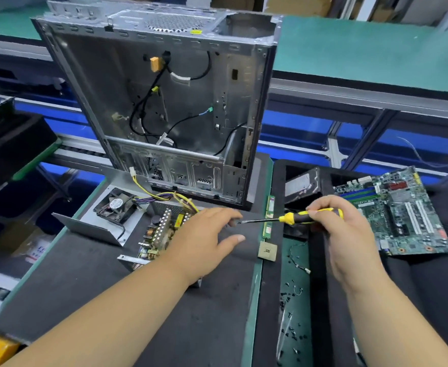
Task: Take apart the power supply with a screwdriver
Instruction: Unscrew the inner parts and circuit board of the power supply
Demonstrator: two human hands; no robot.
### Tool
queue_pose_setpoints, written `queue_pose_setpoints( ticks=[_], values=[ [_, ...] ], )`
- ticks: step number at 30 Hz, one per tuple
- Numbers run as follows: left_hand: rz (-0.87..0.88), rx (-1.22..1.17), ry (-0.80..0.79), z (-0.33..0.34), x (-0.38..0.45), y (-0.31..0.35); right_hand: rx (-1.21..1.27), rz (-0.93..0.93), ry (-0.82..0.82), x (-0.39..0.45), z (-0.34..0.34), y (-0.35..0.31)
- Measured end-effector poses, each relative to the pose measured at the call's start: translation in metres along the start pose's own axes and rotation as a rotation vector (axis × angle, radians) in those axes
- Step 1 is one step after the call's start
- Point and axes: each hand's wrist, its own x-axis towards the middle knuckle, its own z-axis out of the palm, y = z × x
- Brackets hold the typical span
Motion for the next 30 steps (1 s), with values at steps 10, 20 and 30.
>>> queue_pose_setpoints(
  ticks=[10,20,30],
  values=[
    [-0.093,-0.271,-0.06,0.041,0.0,0.033,0.14,0.088,0.083,-0.024,-0.04,0.02],
    [-0.077,-0.162,-0.384,0.093,-0.014,0.073,0.07,0.197,0.273,-0.051,-0.075,0.028],
    [0.068,-0.039,-0.377,0.054,-0.009,0.059,0.041,0.207,0.271,-0.066,-0.056,0.013]
  ],
)
